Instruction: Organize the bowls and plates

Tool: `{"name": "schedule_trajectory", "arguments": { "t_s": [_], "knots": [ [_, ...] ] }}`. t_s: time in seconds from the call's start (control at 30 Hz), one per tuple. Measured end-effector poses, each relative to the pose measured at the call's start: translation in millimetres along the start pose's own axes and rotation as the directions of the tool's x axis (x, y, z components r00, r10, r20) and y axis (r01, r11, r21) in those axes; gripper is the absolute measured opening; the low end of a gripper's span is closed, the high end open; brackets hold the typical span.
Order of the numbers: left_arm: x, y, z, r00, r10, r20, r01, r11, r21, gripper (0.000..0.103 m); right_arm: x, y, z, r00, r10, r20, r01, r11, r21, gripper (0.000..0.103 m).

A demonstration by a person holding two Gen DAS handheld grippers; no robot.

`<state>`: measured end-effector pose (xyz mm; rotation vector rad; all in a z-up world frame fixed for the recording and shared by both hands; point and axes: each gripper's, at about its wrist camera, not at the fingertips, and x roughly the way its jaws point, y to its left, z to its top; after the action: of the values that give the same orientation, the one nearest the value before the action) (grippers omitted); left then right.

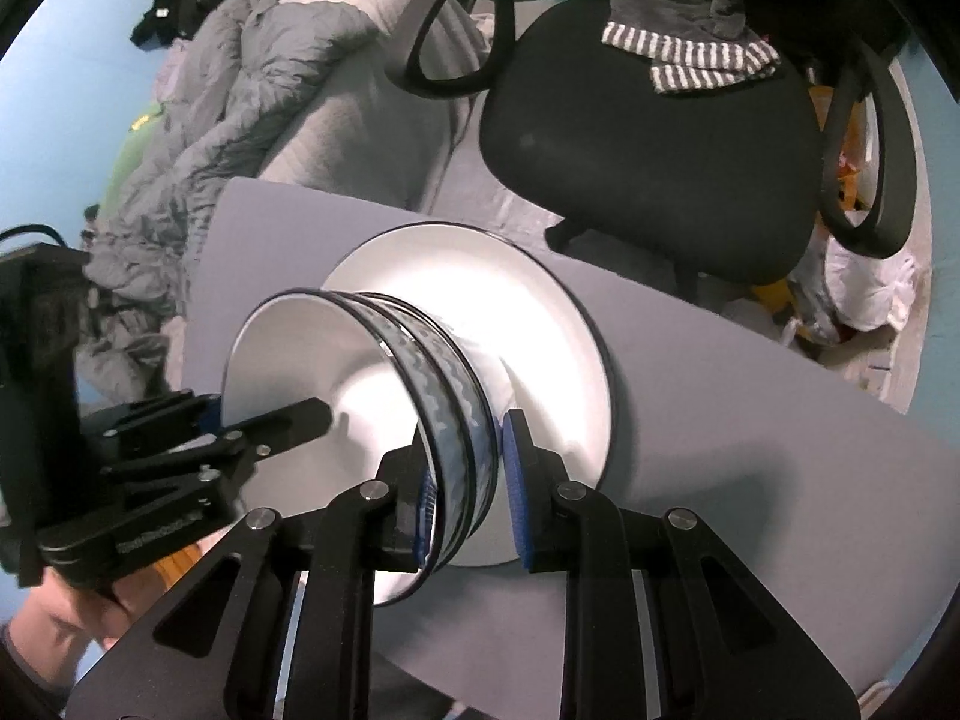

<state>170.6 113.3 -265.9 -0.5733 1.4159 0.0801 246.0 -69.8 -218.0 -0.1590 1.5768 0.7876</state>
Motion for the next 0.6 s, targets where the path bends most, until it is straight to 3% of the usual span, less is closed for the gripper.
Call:
{"name": "schedule_trajectory", "arguments": {
  "t_s": [0.27,0.37,0.5,0.6],
  "knots": [
    [-3,-6,-6,1.0,0.02,0.008,-0.02,0.999,0.051,0.024,1,3,4,1.0,-0.012,-0.012,0.012,1.0,-0.004,0.026],
    [-5,-10,-8,0.998,0.063,0.016,-0.064,0.996,0.062,0.036,-2,6,5,1.0,-0.027,0.002,0.027,0.999,-0.019,0.028],
    [-15,-8,-10,0.995,0.09,0.03,-0.092,0.994,0.052,0.046,-14,12,3,0.994,-0.099,0.043,0.1,0.994,-0.035,0.06],
    [-30,-5,-14,0.994,0.094,0.05,-0.096,0.995,0.031,0.053,-27,16,0,0.987,-0.138,0.076,0.142,0.989,-0.043,0.065]
  ]
}}
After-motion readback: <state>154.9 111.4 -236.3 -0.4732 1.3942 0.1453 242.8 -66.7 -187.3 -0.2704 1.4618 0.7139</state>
